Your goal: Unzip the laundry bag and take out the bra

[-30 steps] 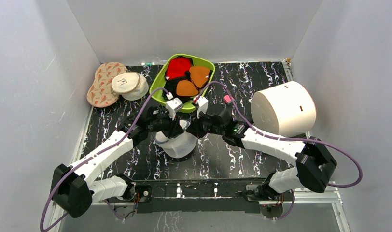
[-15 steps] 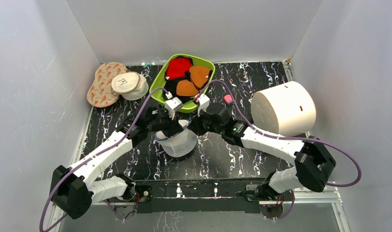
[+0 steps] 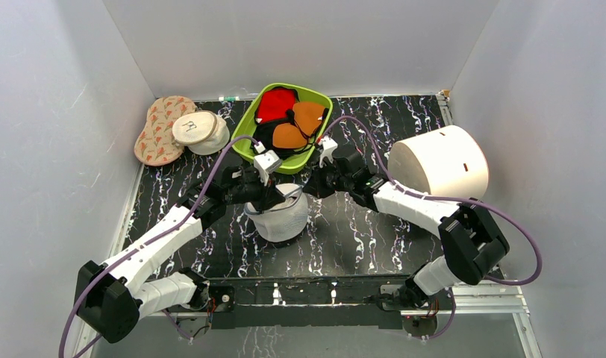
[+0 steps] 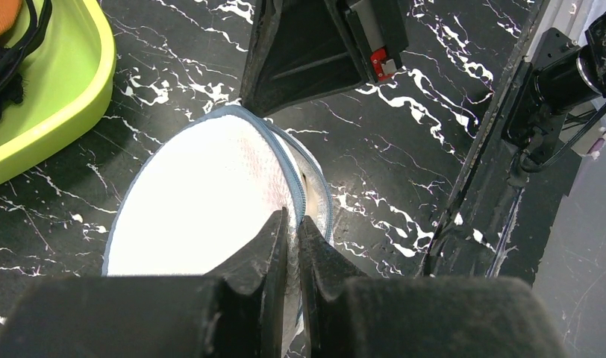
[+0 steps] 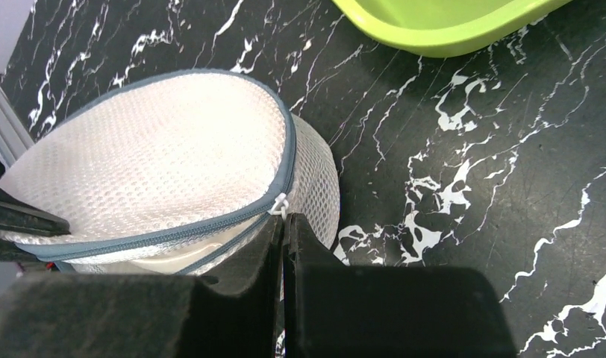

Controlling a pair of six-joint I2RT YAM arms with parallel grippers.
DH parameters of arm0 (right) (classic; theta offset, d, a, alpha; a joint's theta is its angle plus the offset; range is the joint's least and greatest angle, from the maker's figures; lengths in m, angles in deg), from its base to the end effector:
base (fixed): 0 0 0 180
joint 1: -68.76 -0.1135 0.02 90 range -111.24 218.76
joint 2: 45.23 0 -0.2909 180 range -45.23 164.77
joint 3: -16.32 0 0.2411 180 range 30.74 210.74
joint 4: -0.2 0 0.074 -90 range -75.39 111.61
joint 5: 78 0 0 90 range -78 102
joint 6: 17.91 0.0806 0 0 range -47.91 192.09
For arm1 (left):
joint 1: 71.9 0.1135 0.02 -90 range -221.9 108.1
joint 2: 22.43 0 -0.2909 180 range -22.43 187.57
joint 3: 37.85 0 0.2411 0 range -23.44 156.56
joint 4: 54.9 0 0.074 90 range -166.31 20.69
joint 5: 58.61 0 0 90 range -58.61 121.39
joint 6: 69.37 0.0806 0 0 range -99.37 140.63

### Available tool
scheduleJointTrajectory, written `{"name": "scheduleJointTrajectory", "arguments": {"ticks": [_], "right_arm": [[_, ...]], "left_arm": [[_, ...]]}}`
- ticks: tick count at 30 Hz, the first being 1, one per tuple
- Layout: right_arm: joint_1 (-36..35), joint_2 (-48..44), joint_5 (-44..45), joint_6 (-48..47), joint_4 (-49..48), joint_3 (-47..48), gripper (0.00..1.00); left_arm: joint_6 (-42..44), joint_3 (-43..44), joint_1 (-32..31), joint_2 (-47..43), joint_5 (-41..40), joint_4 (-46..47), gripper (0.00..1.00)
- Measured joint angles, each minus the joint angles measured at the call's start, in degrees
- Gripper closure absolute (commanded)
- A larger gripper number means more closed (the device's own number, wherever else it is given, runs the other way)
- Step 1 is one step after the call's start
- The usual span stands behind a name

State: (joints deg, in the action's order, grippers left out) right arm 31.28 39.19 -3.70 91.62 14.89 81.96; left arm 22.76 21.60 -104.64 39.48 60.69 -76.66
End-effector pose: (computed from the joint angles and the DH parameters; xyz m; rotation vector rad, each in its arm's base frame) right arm 0.2616 0.2281 0.2418 -0.5169 2.2011 0.8518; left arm 0.1936 -0.1714 0.3006 0.9256 1.8141 -0.8491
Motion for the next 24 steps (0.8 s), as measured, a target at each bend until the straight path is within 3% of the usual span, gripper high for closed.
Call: {"name": "scheduleJointTrajectory", "arguments": {"ticks": [5,16,24], "right_arm": [[0.11,0.55,-2.75,-1.92,2.25,1.29,1.0],[-0.9,-4.46,-7.91,-2.67,0.13,1.4,1.0],[-4.07,-4.98,-9.77,-2.71,-0.46,1.4,1.0]], "left_arm": [[-0.02,-0.04,-0.02,-0.07,-0.33,-0.44,0.91],[0.28,-0.04,-0.02,0.09,-3.08,-2.16,0.59],[0.22,-0.04,-0.02,1.33,-5.18,-2.14,0.58]]}}
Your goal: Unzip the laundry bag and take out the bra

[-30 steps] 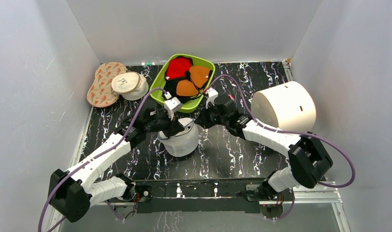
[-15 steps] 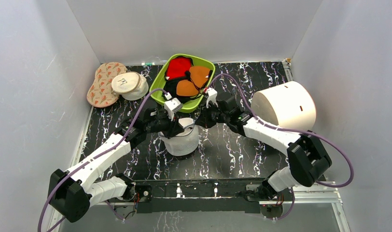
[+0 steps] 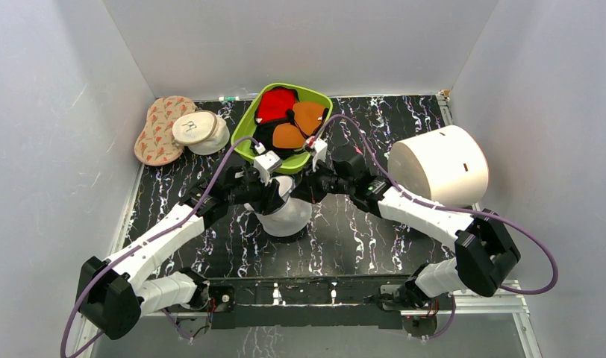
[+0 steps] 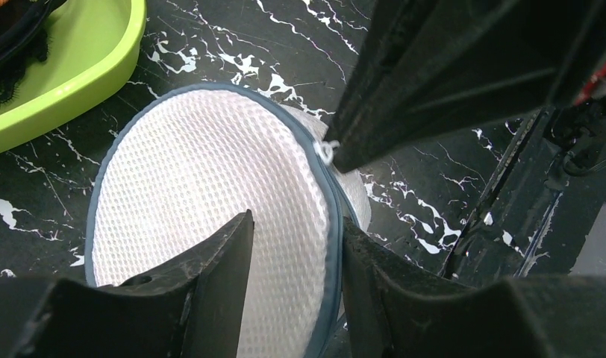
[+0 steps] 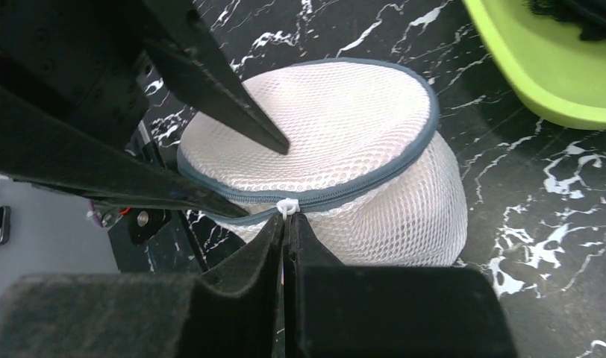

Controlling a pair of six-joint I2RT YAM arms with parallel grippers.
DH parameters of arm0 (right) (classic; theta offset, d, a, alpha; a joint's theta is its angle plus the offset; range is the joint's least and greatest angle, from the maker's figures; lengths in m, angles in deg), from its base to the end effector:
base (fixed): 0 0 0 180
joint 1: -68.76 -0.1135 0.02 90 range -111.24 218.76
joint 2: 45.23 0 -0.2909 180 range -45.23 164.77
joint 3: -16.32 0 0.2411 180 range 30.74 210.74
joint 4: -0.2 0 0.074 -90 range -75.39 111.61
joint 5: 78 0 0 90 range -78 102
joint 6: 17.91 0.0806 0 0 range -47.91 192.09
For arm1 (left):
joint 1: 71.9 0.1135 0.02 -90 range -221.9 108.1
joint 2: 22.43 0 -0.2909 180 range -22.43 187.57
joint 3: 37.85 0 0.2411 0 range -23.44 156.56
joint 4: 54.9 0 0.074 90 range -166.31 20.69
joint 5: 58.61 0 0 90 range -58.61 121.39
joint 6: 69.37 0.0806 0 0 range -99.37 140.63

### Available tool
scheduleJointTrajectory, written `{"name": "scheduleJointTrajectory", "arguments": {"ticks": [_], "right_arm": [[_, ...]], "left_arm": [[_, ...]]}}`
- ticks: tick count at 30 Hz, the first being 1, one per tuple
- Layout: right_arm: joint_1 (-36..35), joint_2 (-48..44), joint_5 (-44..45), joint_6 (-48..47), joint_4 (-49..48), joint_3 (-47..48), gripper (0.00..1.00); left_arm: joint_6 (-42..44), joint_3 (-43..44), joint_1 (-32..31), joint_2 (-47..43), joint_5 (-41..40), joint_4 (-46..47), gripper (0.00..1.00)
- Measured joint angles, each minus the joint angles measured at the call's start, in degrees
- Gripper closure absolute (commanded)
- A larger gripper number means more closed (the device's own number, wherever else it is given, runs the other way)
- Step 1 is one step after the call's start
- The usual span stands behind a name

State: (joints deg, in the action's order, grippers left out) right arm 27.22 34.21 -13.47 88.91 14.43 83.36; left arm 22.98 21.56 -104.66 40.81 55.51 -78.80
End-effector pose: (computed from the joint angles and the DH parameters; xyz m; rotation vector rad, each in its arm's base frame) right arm 0.2265 0.2470 0.2819 -0.7511 2.0302 1.0683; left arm 0.2010 -0.1685 0.2885 0.8825 1.9004 -0.7577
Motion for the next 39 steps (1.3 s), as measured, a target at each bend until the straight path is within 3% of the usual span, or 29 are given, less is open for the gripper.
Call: {"name": "scheduleJointTrajectory", "arguments": {"ticks": [15,22,29,34,39], "right_arm": [[-3.91,0.28,3.08,-0.02,0.0,0.11,1.0],[-3.52,0.68,7.56,1.4,0.11,0.11,1.0],[5.14,3.56,3.32,5.29,0.07,0.09,1.0],[6.38,4.26,1.05,5.99,0.09,0.09,1.0],[6.47,4.22,-0.94,5.79,0.0,0.0,1.0]], "left_arm": [[0.02,0.0,-0.09,0.11,-0.76,0.0,1.0],[0.17,0.0,-0.07,-0.11,-0.74,0.04,1.0],[0.13,-0.02,-0.07,-2.54,-0.57,1.22,1.0],[0.02,-0.02,-0.07,-3.02,-0.59,1.73,1.0],[-0.04,-0.02,-0.07,-2.62,-0.66,1.7,0.8]]}}
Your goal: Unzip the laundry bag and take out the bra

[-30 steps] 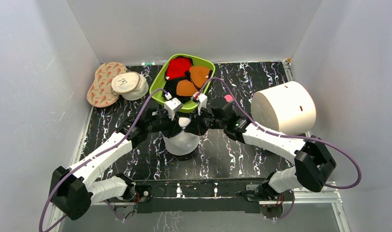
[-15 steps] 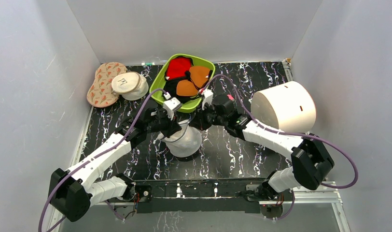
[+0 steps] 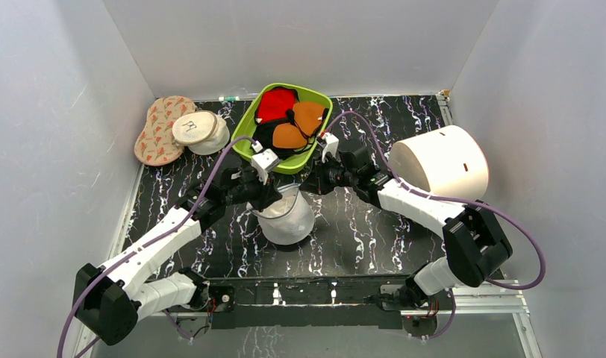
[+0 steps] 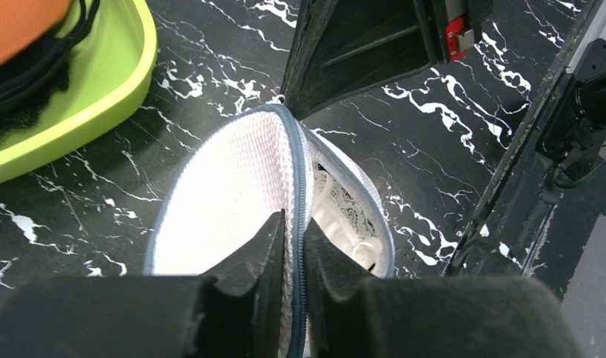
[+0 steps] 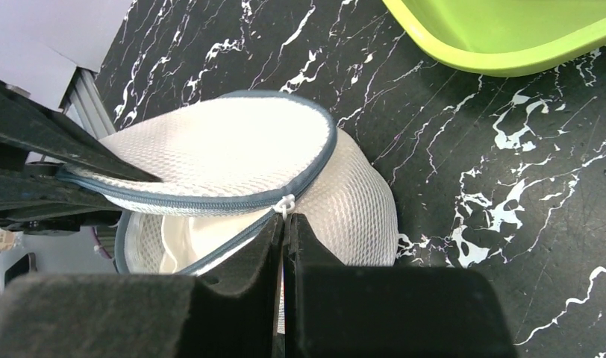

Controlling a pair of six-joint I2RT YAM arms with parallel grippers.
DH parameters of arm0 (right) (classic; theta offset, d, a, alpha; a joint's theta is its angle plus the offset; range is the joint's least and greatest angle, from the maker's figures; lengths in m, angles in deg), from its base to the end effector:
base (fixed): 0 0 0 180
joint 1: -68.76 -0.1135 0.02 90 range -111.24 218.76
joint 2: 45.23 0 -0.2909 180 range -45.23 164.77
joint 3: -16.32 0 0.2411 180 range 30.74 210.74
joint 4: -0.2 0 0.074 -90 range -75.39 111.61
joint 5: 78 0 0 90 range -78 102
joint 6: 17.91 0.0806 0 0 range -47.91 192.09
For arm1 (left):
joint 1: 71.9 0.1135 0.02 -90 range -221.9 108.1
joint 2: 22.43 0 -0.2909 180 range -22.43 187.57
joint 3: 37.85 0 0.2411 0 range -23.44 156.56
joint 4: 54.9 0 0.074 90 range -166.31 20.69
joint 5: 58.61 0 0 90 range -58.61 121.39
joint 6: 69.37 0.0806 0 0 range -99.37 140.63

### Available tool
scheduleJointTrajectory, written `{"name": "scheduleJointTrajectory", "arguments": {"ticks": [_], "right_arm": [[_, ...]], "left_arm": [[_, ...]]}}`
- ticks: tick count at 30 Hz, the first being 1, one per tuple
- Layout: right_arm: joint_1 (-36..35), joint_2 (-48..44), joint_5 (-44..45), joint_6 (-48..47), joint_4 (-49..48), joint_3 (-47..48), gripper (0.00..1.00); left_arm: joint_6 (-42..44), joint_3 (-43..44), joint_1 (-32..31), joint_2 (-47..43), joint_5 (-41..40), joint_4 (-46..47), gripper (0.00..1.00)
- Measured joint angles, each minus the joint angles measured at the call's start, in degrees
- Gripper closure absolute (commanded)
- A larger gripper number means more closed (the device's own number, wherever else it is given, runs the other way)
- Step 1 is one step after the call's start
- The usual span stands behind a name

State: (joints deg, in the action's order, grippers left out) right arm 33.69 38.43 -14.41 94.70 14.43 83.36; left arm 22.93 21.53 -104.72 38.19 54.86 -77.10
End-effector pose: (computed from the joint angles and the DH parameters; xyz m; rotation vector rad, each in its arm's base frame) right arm 0.2613 0.2272 0.2587 -0.5348 2.1747 1.0640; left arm 0.1961 -0.1647 0.3029 0.8645 1.8270 -0.7473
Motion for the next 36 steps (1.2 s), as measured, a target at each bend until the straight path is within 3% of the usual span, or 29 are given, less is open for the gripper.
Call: {"name": "scheduleJointTrajectory", "arguments": {"ticks": [3,6,18,20,26,28,29,33,36], "right_arm": [[-0.02,-0.07,-0.9,0.02,-0.04,-0.02,1.0],[-0.07,-0.13,-2.14,0.07,-0.04,-0.02,1.0],[-2.89,-1.62,-2.4,2.93,-0.96,-2.23,1.0],[-3.28,-2.19,-1.84,3.74,-1.03,-2.67,1.0],[-3.67,-2.82,-0.42,7.21,-7.69,-6.36,1.0],[-3.72,-2.78,-0.42,9.38,-9.79,-8.9,1.0],[-3.8,-2.69,-0.44,10.32,-10.14,-9.4,1.0],[-3.91,-1.22,-0.39,13.07,-8.9,-6.86,1.0],[-3.91,0.94,-1.03,14.12,-7.15,-3.04,1.0]], "left_arm": [[-0.31,0.02,0.0,1.22,0.0,-0.37,0.66],[-0.44,0.02,0.0,2.89,-0.09,-0.87,0.59],[-1.73,0.07,0.0,4.42,-0.04,-1.31,0.56],[-2.03,0.09,0.0,4.72,-0.04,-1.29,0.61],[-2.12,-0.42,0.13,4.68,1.2,1.88,0.92],[-1.99,-1.29,0.35,4.52,1.29,3.26,0.95],[-1.88,-1.92,0.55,4.42,1.25,3.87,0.92],[-1.99,-4.9,0.87,3.63,1.62,6.25,0.57],[-3.04,-5.6,0.98,3.98,3.08,7.52,0.46]]}}
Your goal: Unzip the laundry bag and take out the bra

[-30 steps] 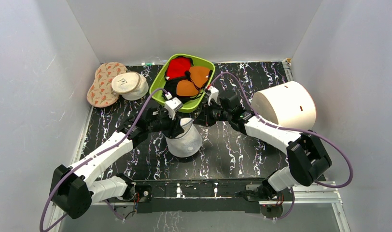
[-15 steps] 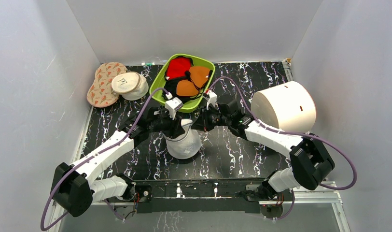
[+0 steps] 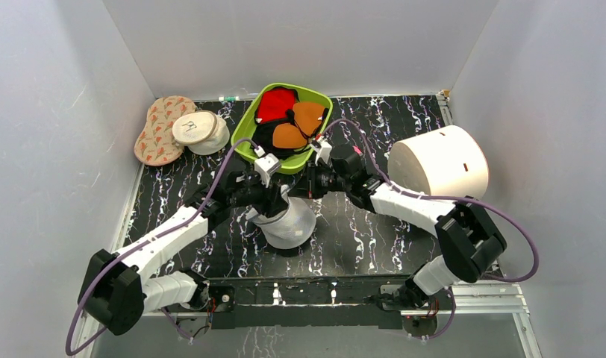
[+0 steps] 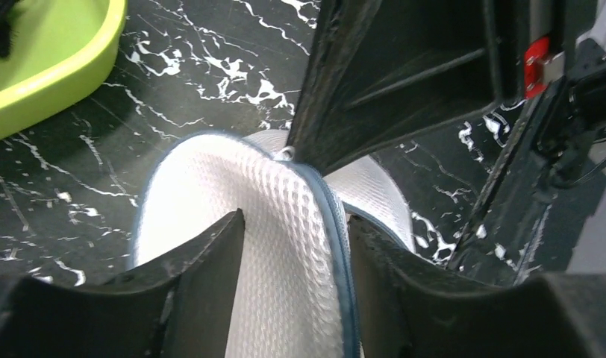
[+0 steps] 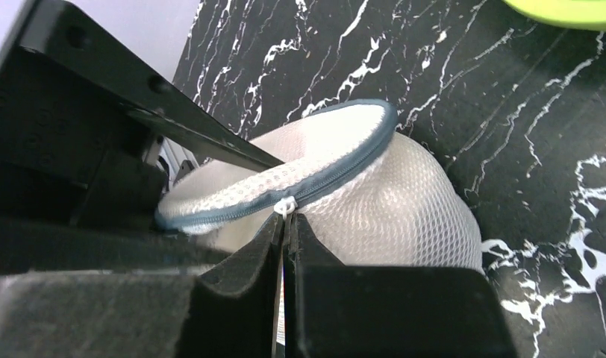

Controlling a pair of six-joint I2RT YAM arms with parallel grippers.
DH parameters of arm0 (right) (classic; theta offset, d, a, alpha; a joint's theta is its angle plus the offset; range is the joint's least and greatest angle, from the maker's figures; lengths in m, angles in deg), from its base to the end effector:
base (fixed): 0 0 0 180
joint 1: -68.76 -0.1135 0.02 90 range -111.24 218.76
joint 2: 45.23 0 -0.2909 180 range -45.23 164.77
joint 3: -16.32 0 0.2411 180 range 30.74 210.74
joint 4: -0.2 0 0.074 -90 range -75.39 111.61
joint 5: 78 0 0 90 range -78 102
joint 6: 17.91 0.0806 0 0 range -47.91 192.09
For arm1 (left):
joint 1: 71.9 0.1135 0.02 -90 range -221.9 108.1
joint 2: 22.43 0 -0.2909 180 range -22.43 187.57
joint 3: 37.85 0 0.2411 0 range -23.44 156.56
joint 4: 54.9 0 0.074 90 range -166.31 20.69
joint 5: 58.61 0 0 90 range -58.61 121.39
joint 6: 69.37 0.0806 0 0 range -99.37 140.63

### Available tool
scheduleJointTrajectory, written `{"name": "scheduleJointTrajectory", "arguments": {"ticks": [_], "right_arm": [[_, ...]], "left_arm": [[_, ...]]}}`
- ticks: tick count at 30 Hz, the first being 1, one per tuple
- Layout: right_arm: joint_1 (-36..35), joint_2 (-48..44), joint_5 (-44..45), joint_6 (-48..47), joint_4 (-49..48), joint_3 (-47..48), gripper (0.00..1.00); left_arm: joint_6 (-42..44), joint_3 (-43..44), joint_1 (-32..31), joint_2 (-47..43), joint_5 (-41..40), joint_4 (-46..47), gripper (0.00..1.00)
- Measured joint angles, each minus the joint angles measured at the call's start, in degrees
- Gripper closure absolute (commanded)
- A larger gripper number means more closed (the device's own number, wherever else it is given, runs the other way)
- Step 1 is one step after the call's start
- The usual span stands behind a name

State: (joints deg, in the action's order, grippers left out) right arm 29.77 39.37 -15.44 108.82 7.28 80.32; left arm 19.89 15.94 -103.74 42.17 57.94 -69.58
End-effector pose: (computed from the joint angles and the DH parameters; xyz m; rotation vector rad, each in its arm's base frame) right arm 0.2465 0.2473 0.2507 -0.3744 2.2307 1.2617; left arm 0.2052 -0.1698 0.2682 0.8397 1.8844 -0.8233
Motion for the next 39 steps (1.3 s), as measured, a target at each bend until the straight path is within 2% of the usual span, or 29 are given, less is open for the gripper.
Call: {"name": "scheduleJointTrajectory", "arguments": {"ticks": [3,10,12,13,16,18,21,27,32,35,39], "right_arm": [[-0.09,2.49,-1.6,0.46,0.68,2.51,1.0],[-0.68,3.89,-4.0,-1.92,1.29,1.99,1.0],[-0.76,3.32,-3.96,-2.78,2.73,2.08,1.0],[-0.76,2.71,-3.93,-3.02,3.48,2.08,1.0],[-0.76,0.7,-3.96,-3.19,3.72,2.03,1.0],[-0.85,-1.09,-3.87,-3.17,2.6,1.18,1.0],[-1.27,-3.48,-3.02,-2.29,0.9,-1.22,1.0],[-3.69,-4.74,-0.35,-0.7,-0.63,-3.45,1.0],[-6.21,-4.74,3.21,-0.7,-0.2,-2.71,1.0],[-6.6,-4.76,4.92,-0.57,-0.07,-2.16,1.0],[-6.67,-4.85,8.02,-0.22,0.07,-1.99,1.0]], "left_arm": [[-0.81,0.07,0.0,1.46,1.36,0.96,0.47],[-1.4,1.14,-0.02,2.4,2.29,-0.2,0.7],[-1.42,1.11,-0.07,1.25,1.22,-0.24,0.73],[-1.46,1.11,-0.11,0.74,0.66,-0.26,0.71],[-1.36,1.11,-0.74,-0.2,-1.57,-0.63,0.54],[-1.46,1.01,-1.22,-0.87,-3.37,-0.74,0.47],[-1.36,1.01,-1.51,-1.81,-5.49,-1.27,0.45],[-1.38,1.01,-1.68,-1.92,-6.12,-1.46,0.7],[-0.66,0.98,-2.45,-3.67,-6.62,-2.82,0.94],[-0.04,0.92,-2.86,-5.7,-7.52,-3.28,1.0],[0.11,0.92,-2.89,-6.25,-7.74,-3.26,1.0]]}}
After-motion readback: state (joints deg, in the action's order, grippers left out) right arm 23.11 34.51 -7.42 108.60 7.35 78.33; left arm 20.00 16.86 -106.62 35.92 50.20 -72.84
